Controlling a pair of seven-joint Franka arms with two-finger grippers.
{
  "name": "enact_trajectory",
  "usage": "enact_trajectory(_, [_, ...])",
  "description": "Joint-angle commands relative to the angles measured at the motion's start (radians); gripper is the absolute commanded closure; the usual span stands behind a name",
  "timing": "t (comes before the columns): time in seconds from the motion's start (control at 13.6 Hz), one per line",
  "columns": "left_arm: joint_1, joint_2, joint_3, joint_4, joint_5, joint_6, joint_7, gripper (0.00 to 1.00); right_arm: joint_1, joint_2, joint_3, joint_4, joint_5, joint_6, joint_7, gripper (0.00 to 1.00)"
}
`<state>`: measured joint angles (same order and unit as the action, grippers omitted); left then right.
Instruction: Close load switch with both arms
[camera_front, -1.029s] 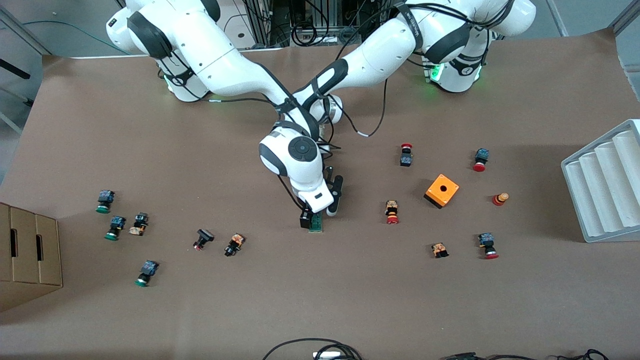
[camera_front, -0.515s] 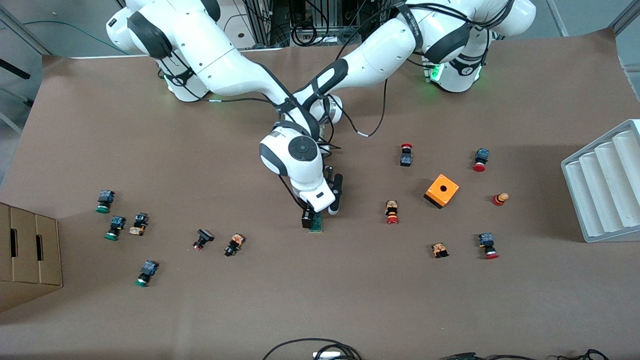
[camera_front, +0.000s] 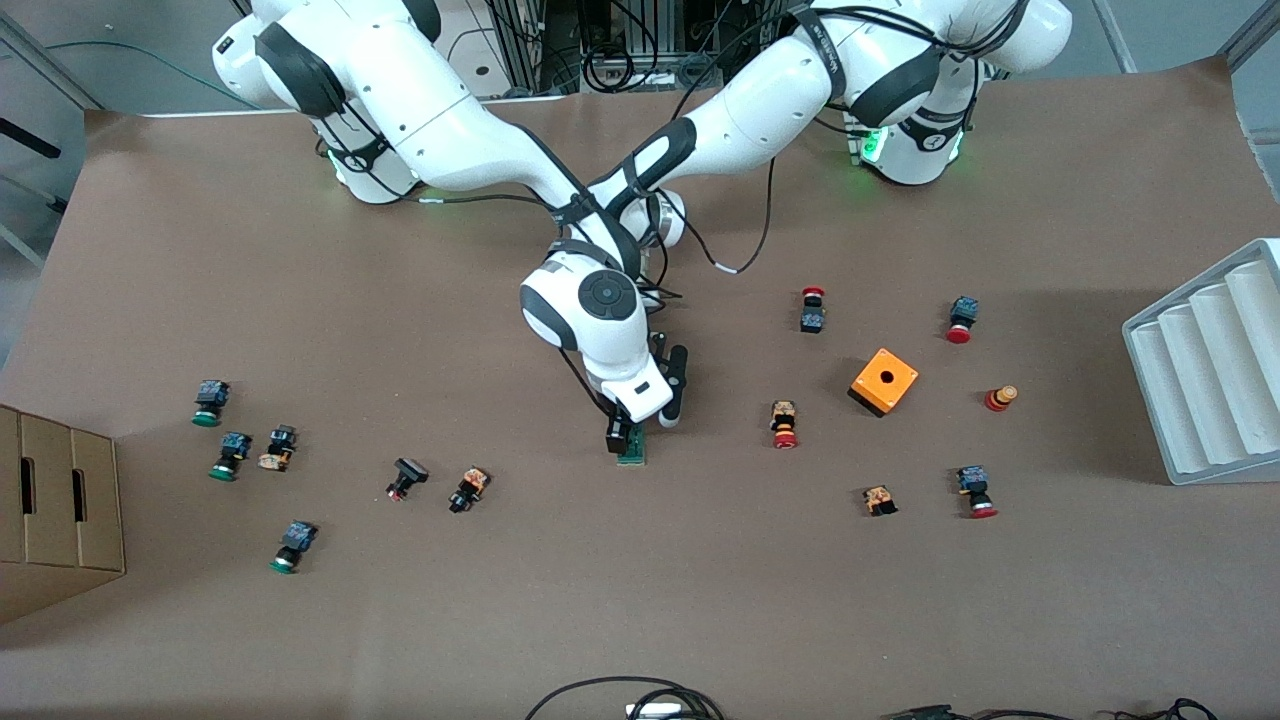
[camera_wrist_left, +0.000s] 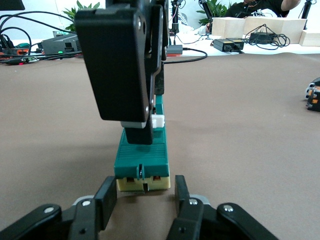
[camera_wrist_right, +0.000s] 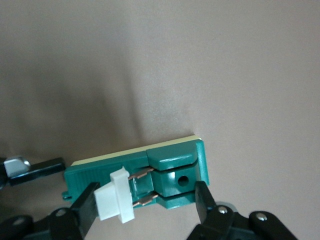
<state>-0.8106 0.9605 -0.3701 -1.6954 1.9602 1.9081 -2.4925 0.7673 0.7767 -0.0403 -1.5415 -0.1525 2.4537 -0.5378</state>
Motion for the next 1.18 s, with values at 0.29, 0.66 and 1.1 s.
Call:
enact_trajectory(0.29, [-0.013,0.014,0.016,0.013,0.016,-0.001,-0.016,0.46,-0.017,0.0,-0.004,0.012,0.014,0.037,-0.014,0.18])
enact_trajectory(0.66, [-0.01,0.012,0.016,0.022,0.017,0.005,-0.006,0.47,-0.017,-0.002,-0.006,0.021,0.014,0.036,-0.016,0.22])
enact_trajectory(1.1, [-0.012,0.014,0.017,0.014,0.017,0.005,-0.012,0.47,-0.019,-0.004,-0.004,0.023,0.016,0.036,-0.016,0.22])
